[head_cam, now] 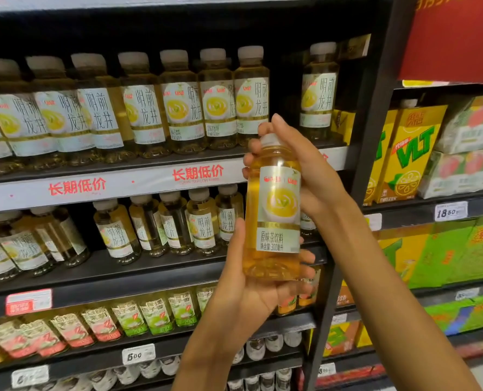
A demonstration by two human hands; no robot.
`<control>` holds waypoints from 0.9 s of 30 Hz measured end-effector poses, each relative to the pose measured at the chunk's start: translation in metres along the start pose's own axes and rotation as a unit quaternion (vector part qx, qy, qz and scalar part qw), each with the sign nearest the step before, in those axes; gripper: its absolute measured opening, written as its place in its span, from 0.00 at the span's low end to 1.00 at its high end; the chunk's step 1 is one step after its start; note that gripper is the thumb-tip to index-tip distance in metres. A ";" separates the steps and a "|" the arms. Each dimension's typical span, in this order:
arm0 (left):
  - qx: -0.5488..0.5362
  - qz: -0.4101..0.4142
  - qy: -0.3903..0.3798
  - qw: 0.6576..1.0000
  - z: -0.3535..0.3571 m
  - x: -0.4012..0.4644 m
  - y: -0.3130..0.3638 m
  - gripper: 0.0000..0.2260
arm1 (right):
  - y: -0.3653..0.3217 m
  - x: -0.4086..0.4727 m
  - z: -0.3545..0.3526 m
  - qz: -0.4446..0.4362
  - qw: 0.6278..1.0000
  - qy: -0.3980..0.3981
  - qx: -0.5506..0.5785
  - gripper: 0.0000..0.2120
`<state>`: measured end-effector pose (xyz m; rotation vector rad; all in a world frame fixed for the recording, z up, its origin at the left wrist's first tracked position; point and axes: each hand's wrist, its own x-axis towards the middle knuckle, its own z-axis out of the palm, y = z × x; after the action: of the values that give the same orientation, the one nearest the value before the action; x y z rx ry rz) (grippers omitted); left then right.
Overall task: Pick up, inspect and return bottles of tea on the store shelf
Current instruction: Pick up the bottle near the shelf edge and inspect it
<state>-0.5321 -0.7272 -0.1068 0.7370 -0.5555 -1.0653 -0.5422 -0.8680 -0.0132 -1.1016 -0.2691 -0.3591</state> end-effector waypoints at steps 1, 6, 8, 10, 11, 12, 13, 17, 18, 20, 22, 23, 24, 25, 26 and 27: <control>0.026 0.017 0.027 0.999 -0.002 0.001 0.000 0.32 | -0.002 -0.001 0.000 -0.007 0.999 0.011 -0.034 0.10; 0.159 0.090 0.090 0.979 0.001 0.004 0.004 0.26 | -0.009 0.000 -0.002 -0.043 0.977 0.076 -0.197 0.09; 0.155 0.082 0.090 0.980 0.005 0.005 0.005 0.27 | -0.010 0.001 -0.002 -0.028 0.978 0.073 -0.193 0.10; 0.103 0.067 0.073 0.990 0.008 0.005 0.006 0.29 | -0.010 0.001 -0.004 -0.004 0.987 0.055 -0.154 0.12; 0.071 0.056 0.059 0.994 0.010 0.004 0.006 0.31 | -0.009 0.000 -0.004 0.007 0.992 0.047 -0.120 0.13; 0.044 0.043 0.044 0.997 0.012 0.002 0.007 0.33 | -0.006 0.000 -0.004 0.017 0.996 0.040 -0.081 0.13; 0.025 0.032 0.029 0.999 0.012 0.001 0.006 0.34 | -0.003 -0.001 -0.005 0.024 0.998 0.037 -0.047 0.12; -0.013 -0.011 -0.020 1.000 0.016 -0.004 0.006 0.35 | 0.006 0.003 -0.007 0.064 0.995 0.072 -0.026 0.06; -0.023 -0.017 -0.029 0.999 0.015 -0.005 0.007 0.35 | 0.007 0.004 -0.008 0.077 0.993 0.083 -0.023 0.06; -0.040 -0.022 -0.052 0.998 0.014 -0.009 0.008 0.33 | 0.009 0.005 -0.009 0.105 0.989 0.101 -0.001 0.07; -0.050 -0.021 -0.077 0.996 0.016 -0.012 0.009 0.29 | 0.013 0.003 -0.010 0.146 0.983 0.106 0.031 0.08; -0.052 -0.020 -0.086 0.995 0.017 -0.014 0.010 0.28 | 0.015 0.002 -0.010 0.167 0.979 0.106 0.042 0.08; -0.056 -0.020 -0.091 0.994 0.018 -0.015 0.011 0.27 | 0.017 0.001 -0.011 0.182 0.976 0.108 0.049 0.08; -0.060 -0.019 -0.091 0.994 0.019 -0.016 0.012 0.27 | 0.019 0.001 -0.012 0.193 0.973 0.111 0.054 0.09; -0.063 -0.019 -0.088 0.994 0.020 -0.017 0.012 0.27 | 0.020 0.000 -0.013 0.199 0.971 0.115 0.059 0.09; -0.065 -0.018 -0.084 0.994 0.020 -0.017 0.012 0.28 | 0.021 0.000 -0.013 0.203 0.970 0.118 0.063 0.09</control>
<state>-0.5461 -0.7133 -0.0862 0.5489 -0.6127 -1.1926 -0.5331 -0.8712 -0.0360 -0.9515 0.1442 -0.1014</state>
